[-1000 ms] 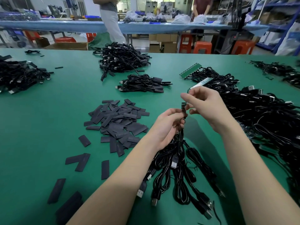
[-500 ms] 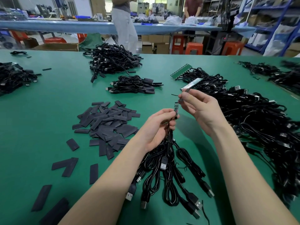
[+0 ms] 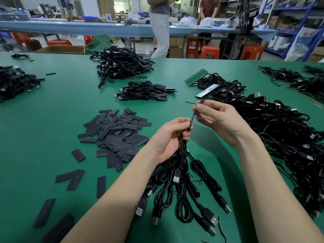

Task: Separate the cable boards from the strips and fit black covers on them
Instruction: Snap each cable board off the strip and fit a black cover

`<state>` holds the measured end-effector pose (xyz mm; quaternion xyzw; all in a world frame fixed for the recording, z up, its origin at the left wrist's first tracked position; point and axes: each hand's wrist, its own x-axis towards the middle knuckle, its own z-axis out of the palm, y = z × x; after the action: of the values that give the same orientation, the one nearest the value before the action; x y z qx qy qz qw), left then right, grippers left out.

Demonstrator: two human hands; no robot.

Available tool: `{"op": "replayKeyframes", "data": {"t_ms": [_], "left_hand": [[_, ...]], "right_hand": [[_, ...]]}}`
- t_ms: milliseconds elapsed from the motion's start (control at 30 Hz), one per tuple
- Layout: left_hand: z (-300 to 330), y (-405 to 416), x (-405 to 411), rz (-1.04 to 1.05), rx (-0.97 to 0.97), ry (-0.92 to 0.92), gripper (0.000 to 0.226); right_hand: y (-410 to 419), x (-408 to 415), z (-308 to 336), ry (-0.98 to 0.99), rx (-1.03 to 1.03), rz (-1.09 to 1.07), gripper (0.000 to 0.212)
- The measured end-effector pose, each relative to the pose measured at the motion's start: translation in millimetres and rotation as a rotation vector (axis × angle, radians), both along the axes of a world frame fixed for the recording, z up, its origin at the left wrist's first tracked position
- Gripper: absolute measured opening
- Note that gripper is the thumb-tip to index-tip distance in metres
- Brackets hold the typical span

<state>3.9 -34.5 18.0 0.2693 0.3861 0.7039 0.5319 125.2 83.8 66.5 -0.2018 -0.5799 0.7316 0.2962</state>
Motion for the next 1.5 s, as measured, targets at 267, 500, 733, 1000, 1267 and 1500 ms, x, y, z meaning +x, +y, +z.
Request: {"op": "replayKeyframes", "data": {"t_ms": [267, 500, 733, 1000, 1267, 1500], "left_hand": [[-0.8, -1.4, -0.5, 0.008, 0.025, -0.034, 0.015], [-2.3, -1.2, -1.9, 0.000, 0.072, -0.050, 0.016], [-2.6, -1.4, -0.3, -0.007, 0.057, -0.001, 0.016], [-4.4, 2.2, 0.9, 0.102, 0.012, 0.046, 0.010], [-4.3, 1.6, 3.8, 0.195, -0.035, 0.125, 0.013], [-6.5, 1.9, 5.9, 0.237, -0.044, 0.175, 0.013]], "right_hand": [[9.0, 13.1, -3.6, -0.030, -0.005, 0.161, 0.025], [-1.5, 5.8, -9.2, 0.002, -0.018, 0.170, 0.022], [0.2, 10.5, -4.2, -0.124, 0.087, 0.220, 0.024], [4.2, 1.2, -18.2, -0.050, -0.018, 0.007, 0.022], [6.3, -0.8, -21.0, -0.032, -0.062, -0.034, 0.026], [5.3, 1.3, -20.3, -0.049, -0.047, -0.012, 0.027]]}}
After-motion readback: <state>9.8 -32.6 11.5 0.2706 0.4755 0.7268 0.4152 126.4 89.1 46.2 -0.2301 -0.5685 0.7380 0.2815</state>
